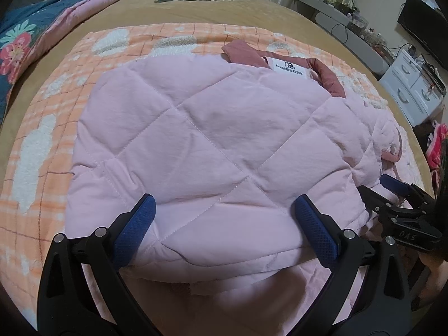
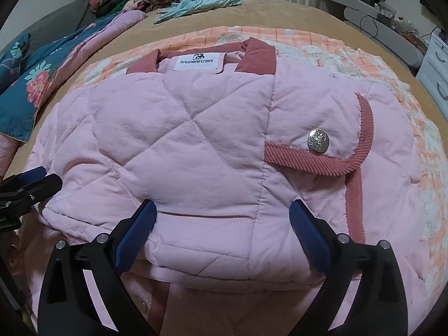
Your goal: Fold large clothes
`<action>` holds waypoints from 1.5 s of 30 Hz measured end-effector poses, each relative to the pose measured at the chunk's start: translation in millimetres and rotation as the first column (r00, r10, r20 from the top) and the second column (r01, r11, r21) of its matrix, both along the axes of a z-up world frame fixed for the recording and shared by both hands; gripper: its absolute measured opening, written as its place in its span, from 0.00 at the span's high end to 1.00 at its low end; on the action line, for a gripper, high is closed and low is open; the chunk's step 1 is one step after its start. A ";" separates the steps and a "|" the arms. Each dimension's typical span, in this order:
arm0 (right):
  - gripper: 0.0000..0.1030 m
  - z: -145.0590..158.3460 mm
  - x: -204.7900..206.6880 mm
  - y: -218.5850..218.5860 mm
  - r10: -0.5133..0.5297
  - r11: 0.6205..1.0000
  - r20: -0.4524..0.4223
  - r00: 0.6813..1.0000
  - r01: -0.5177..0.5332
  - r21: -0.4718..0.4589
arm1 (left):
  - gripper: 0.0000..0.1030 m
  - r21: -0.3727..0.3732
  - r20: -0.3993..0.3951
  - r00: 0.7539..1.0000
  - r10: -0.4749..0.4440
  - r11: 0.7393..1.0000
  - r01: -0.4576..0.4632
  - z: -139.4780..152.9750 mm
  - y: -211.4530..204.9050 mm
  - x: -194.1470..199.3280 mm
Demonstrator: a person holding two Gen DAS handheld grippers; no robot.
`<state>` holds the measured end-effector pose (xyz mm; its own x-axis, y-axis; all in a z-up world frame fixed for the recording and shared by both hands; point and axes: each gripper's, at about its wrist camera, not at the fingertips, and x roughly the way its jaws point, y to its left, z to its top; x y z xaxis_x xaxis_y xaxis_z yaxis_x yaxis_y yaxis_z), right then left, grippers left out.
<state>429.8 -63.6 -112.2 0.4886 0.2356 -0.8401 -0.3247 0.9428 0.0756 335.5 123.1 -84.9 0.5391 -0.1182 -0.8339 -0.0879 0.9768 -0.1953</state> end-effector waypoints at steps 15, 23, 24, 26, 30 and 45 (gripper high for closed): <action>0.05 20.0 -26.7 -13.7 -0.022 0.998 0.006 1.000 0.022 0.054 | 0.09 -0.035 0.018 1.000 0.020 0.999 -0.020 25.8 0.2 -24.7; 0.04 36.1 -48.7 -22.6 -0.036 0.996 0.020 0.999 0.034 0.088 | 0.09 -0.071 0.025 0.999 0.026 0.997 -0.024 34.5 5.5 -38.7; 0.04 38.2 -51.2 -24.3 -0.040 0.994 0.019 0.999 0.038 0.099 | 0.09 -0.070 0.026 0.999 0.028 0.997 -0.026 35.7 6.2 -40.8; 0.04 42.2 -56.2 -29.2 -0.050 0.991 0.013 0.999 0.048 0.121 | 0.09 -0.075 0.028 0.999 0.029 0.997 -0.027 37.3 6.9 -43.9; 0.04 50.9 -65.7 -35.2 -0.063 0.989 0.020 0.998 0.060 0.133 | 0.09 -0.078 0.044 0.999 0.031 0.997 -0.028 44.5 8.0 -49.1; 0.04 94.3 -98.1 -49.1 -0.076 0.983 0.088 0.993 0.060 0.172 | 0.09 -0.076 0.136 0.991 0.012 0.997 -0.002 87.2 2.6 -79.8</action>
